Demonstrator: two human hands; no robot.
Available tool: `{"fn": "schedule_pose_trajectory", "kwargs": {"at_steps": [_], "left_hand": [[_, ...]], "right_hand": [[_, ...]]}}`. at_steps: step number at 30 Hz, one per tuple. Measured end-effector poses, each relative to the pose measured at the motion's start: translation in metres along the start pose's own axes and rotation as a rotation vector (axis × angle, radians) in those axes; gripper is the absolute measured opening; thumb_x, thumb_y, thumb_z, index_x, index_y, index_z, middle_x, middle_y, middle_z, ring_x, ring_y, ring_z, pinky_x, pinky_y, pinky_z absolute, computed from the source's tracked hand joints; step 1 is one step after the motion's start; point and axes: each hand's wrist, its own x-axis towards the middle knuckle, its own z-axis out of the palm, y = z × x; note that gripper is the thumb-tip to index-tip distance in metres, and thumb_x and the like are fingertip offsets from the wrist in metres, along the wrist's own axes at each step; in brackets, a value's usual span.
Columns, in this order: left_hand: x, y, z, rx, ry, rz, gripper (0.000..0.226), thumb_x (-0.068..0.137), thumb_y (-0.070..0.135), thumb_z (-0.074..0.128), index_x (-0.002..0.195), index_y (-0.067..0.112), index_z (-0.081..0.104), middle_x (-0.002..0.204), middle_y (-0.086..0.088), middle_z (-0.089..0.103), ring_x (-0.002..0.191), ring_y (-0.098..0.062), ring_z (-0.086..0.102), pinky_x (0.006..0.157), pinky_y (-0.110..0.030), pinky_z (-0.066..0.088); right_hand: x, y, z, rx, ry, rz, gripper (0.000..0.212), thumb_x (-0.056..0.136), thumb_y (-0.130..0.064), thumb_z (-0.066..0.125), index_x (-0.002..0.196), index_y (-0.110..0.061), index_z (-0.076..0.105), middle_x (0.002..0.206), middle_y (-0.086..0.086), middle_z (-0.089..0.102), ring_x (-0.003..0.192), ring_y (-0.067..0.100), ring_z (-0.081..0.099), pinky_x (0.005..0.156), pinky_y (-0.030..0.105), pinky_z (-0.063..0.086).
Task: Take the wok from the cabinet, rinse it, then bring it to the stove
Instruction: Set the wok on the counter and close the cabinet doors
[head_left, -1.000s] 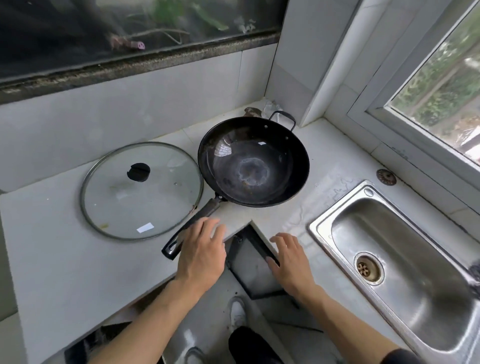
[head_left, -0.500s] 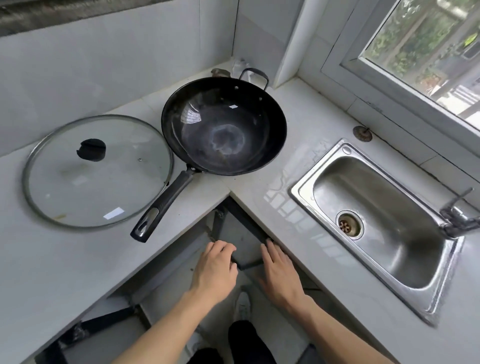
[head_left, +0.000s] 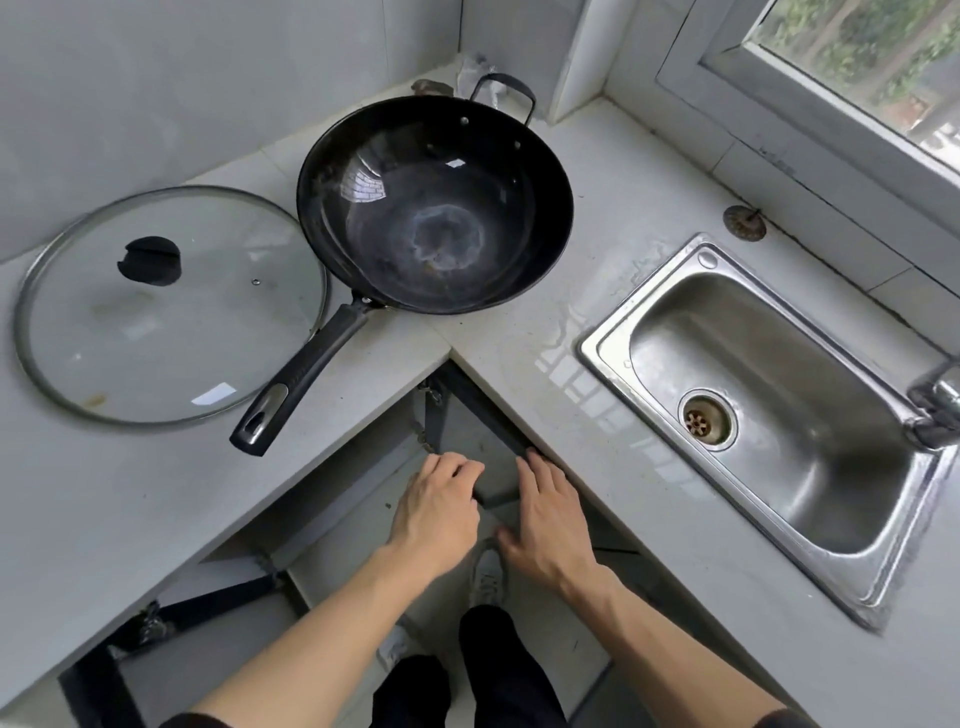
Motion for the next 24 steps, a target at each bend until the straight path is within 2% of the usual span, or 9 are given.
{"fn": "schedule_pose_trajectory", "kwargs": {"at_steps": [3,6,10,14,17,21,24], "left_hand": [[0.004,0.002,-0.009,0.117,0.059,0.016,0.05,0.087,0.021,0.058,0.135,0.019,0.045,0.136,0.0,0.047,0.127,-0.02,0.037,0.102,-0.035,0.042],[0.008,-0.005,-0.027,0.243,0.16,-0.045,0.058,0.081,0.022,0.065,0.134,0.016,0.043,0.143,-0.008,0.042,0.132,-0.027,0.035,0.102,-0.039,0.041],[0.013,-0.029,-0.045,0.345,0.134,-0.173,0.076,0.082,0.028,0.064,0.144,0.01,0.023,0.155,-0.015,0.023,0.142,-0.032,0.021,0.113,-0.044,0.032],[0.01,-0.045,-0.053,0.428,0.076,-0.188,0.086,0.081,0.029,0.065,0.147,0.005,0.014,0.156,-0.014,0.017,0.14,-0.031,0.022,0.112,-0.042,0.036],[0.012,-0.048,-0.059,0.432,0.07,-0.15,0.091,0.077,0.028,0.068,0.146,0.007,0.014,0.151,-0.011,0.023,0.132,-0.028,0.03,0.105,-0.037,0.042],[0.008,-0.054,-0.063,0.416,0.049,-0.126,0.094,0.076,0.025,0.07,0.148,0.007,0.012,0.154,-0.008,0.02,0.134,-0.026,0.028,0.108,-0.034,0.039],[0.003,-0.06,-0.061,0.386,0.037,-0.112,0.092,0.08,0.021,0.066,0.15,0.007,0.007,0.159,-0.008,0.01,0.142,-0.026,0.018,0.115,-0.034,0.032]], "right_hand": [[0.001,0.003,-0.002,0.035,0.032,-0.023,0.088,0.08,-0.048,0.06,0.15,-0.005,0.027,0.155,0.015,0.03,0.142,0.029,0.028,0.119,0.037,0.023],[0.0,0.002,-0.001,0.085,0.049,-0.039,0.085,0.081,-0.047,0.06,0.147,-0.004,0.03,0.151,0.013,0.034,0.137,0.028,0.03,0.117,0.035,0.026],[-0.002,-0.004,0.003,0.113,0.056,-0.051,0.08,0.083,-0.046,0.058,0.146,-0.004,0.032,0.146,0.012,0.037,0.131,0.028,0.032,0.115,0.034,0.028],[-0.001,-0.01,0.003,0.153,0.08,-0.043,0.072,0.084,-0.043,0.059,0.141,-0.004,0.038,0.139,0.011,0.042,0.126,0.027,0.035,0.112,0.035,0.034],[-0.001,-0.011,0.002,0.241,0.104,-0.011,0.057,0.086,-0.029,0.059,0.135,-0.005,0.045,0.138,0.011,0.042,0.127,0.027,0.036,0.109,0.034,0.037],[-0.002,-0.011,0.002,0.388,0.097,0.119,0.057,0.088,-0.008,0.052,0.143,0.0,0.038,0.146,0.016,0.037,0.133,0.03,0.033,0.11,0.031,0.033],[0.003,-0.012,0.001,0.43,0.08,0.171,0.038,0.092,-0.003,0.045,0.129,0.002,0.05,0.126,0.016,0.052,0.118,0.033,0.045,0.092,0.03,0.039]]}}
